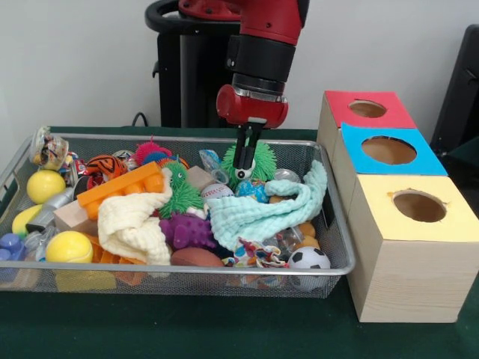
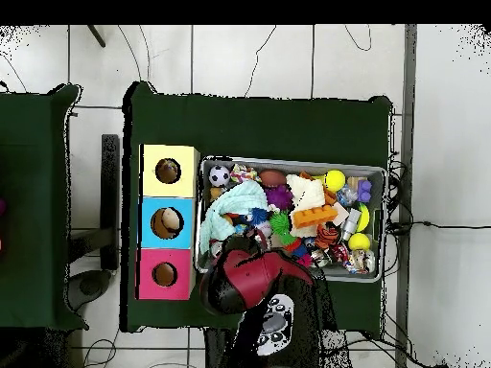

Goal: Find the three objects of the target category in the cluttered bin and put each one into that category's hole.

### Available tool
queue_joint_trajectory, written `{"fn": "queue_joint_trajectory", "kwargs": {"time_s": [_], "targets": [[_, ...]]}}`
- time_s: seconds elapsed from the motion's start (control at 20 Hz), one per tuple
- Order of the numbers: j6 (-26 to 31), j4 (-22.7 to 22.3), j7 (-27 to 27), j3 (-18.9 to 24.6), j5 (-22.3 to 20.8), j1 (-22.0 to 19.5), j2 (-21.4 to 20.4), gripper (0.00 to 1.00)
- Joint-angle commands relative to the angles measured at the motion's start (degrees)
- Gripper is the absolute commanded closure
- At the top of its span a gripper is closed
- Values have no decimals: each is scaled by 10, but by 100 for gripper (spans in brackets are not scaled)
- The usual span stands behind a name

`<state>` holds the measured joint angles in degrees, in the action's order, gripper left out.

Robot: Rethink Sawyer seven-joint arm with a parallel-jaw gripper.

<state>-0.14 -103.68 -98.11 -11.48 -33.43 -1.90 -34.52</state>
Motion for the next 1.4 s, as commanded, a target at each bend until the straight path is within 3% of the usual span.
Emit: {"fn": "queue_joint_trajectory", "kwargs": {"time_s": [0.05,0.55,0.75,1.2,1.4], "targets": [[-18,63,-41,-21,-23,5,28,100],[-10,43,-32,34,-29,-46,11,100],[-32,54,-38,35,-29,-54,37,100],[-49,24,-10,104,-115,-165,27,100],[-75,21,-22,108,-144,-189,51,100]]}}
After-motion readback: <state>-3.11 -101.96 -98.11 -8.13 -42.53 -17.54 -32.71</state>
